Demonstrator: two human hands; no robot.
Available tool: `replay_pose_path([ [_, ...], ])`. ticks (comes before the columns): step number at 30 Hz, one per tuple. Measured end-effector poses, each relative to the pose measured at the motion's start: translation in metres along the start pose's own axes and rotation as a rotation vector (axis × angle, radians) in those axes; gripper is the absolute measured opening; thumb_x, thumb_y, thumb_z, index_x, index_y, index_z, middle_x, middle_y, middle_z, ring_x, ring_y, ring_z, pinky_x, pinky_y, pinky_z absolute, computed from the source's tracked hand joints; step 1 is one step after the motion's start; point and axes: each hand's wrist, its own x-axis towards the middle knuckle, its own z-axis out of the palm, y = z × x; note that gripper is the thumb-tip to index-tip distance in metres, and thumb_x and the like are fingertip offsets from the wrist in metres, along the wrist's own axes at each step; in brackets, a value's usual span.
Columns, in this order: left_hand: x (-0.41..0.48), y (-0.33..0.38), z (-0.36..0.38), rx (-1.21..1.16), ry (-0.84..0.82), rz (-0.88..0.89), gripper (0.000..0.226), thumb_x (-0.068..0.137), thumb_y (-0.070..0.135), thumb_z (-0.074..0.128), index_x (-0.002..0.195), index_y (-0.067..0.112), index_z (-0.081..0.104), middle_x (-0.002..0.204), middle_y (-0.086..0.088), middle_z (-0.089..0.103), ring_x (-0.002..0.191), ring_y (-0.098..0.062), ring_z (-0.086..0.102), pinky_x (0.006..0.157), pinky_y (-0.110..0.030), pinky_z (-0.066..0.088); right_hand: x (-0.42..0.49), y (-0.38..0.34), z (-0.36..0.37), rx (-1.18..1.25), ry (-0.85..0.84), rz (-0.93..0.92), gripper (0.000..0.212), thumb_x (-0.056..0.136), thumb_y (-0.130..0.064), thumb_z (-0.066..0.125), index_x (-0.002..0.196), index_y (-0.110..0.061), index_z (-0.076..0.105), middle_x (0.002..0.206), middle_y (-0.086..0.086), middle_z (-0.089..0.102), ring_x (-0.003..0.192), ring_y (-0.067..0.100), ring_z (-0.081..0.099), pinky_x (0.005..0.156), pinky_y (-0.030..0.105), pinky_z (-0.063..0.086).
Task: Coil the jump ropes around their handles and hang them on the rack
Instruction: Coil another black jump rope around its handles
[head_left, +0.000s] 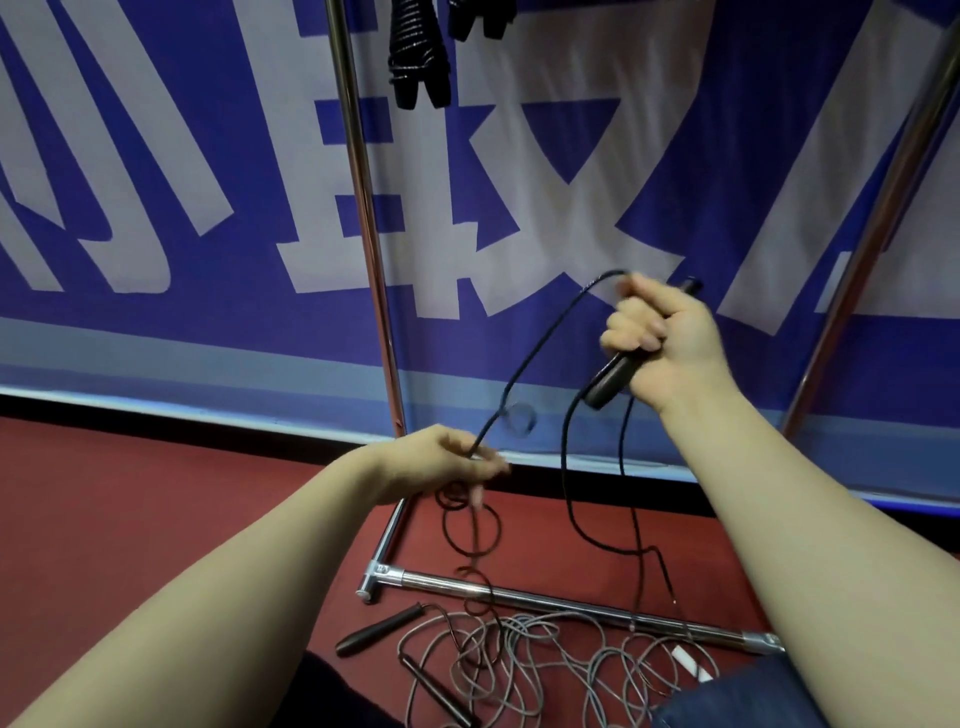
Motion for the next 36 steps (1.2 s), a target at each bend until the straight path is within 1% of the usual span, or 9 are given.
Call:
replay_pose_path([
  [4,-0.008,-0.015,-0.012,0.078,-0.083,-0.077,0.009,0.094,0.023,0.065,0.092,0.020,0.073,0.052,-0.001,0.052,0.053,-0.011,0.052,0.072,-0.027,0.045,0.005,-0.020,-0.031,0.121,0.243,-0.129,0.011,0.084,-0.013,0.056,0.074,-0.009,0.054,0.040,-0.009,0.028,0.033,0.005,0.024,0.038,0.016,0.028],
  [9,-0.020,-0.018,-0.032,-0.191,0.179,-0.026,0.033,0.084,0.044,0.065,0.088,0.013,0.075,0.052,0.000,0.035,0.043,-0.012,0.028,0.048,-0.022,0.026,0.007,-0.023,-0.087,-0.028,0.561,-0.167,0.029,0.101,-0.016,0.042,0.072,-0.012,0.047,0.035,-0.010,0.027,0.028,0.005,0.023,0.035,0.014,0.028],
  [16,-0.005,-0.046,-0.038,0.018,0.576,-0.220,0.037,0.095,0.038,0.061,0.078,0.006,0.068,0.066,-0.009,0.061,0.062,-0.018,0.051,0.054,-0.023,0.037,0.013,-0.015,-0.127,-0.251,0.846,-0.163,0.027,0.099,-0.008,0.042,0.073,-0.011,0.045,0.031,-0.007,0.033,0.023,0.006,0.022,0.031,0.011,0.023],
  [19,0.001,-0.042,-0.036,0.030,0.702,-0.179,0.038,0.096,0.034,0.061,0.082,-0.001,0.067,0.066,-0.008,0.059,0.056,-0.016,0.047,0.046,-0.020,0.035,0.013,-0.007,-0.136,-0.548,0.867,-0.045,0.023,0.099,-0.013,0.046,0.077,-0.009,0.051,0.042,0.000,0.051,0.022,0.007,0.039,0.035,0.020,0.037],
  [22,-0.002,-0.029,-0.033,-0.057,0.727,-0.044,0.030,0.095,0.029,0.064,0.078,0.004,0.068,0.056,-0.002,0.053,0.049,-0.014,0.045,0.043,-0.016,0.037,0.008,0.003,-0.143,-1.060,0.879,0.172,0.038,0.097,-0.034,0.053,0.110,0.001,0.058,0.087,0.015,0.067,0.074,0.023,0.071,0.069,0.033,0.047],
  [26,-0.008,-0.008,-0.024,-0.027,0.563,0.034,0.026,0.091,0.032,0.069,0.073,0.013,0.071,0.049,0.006,0.046,0.046,-0.010,0.045,0.049,-0.022,0.034,0.001,0.016,-0.107,-1.044,0.531,0.287,0.041,0.100,-0.026,0.051,0.077,0.007,0.062,0.056,0.013,0.067,0.049,0.020,0.065,0.050,0.026,0.050],
  [31,-0.007,0.015,-0.004,-0.008,0.341,0.140,0.030,0.092,0.041,0.065,0.070,0.022,0.072,0.055,0.006,0.034,0.055,-0.016,0.031,0.049,-0.024,0.029,-0.011,0.040,-0.025,-0.975,-0.120,0.509,0.024,0.093,-0.020,0.061,0.111,-0.006,0.065,0.115,0.010,0.071,0.043,0.013,0.050,0.040,0.021,0.034],
  [34,0.000,0.022,0.001,0.081,0.404,0.216,0.037,0.097,0.041,0.057,0.065,0.026,0.066,0.050,0.012,0.035,0.048,-0.009,0.031,0.047,-0.021,0.029,-0.018,0.057,-0.007,-1.199,-0.441,0.649,0.018,0.095,-0.012,0.057,0.107,-0.002,0.065,0.087,0.009,0.074,0.036,0.009,0.039,0.039,0.021,0.028],
  [36,0.003,0.021,0.000,0.165,0.493,0.211,0.040,0.100,0.044,0.048,0.067,0.023,0.058,0.049,0.012,0.042,0.046,-0.007,0.036,0.048,-0.022,0.031,-0.018,0.058,-0.004,-1.289,-0.435,0.610,0.016,0.097,-0.015,0.056,0.097,-0.003,0.068,0.064,0.001,0.063,0.034,0.008,0.034,0.039,0.021,0.025],
])
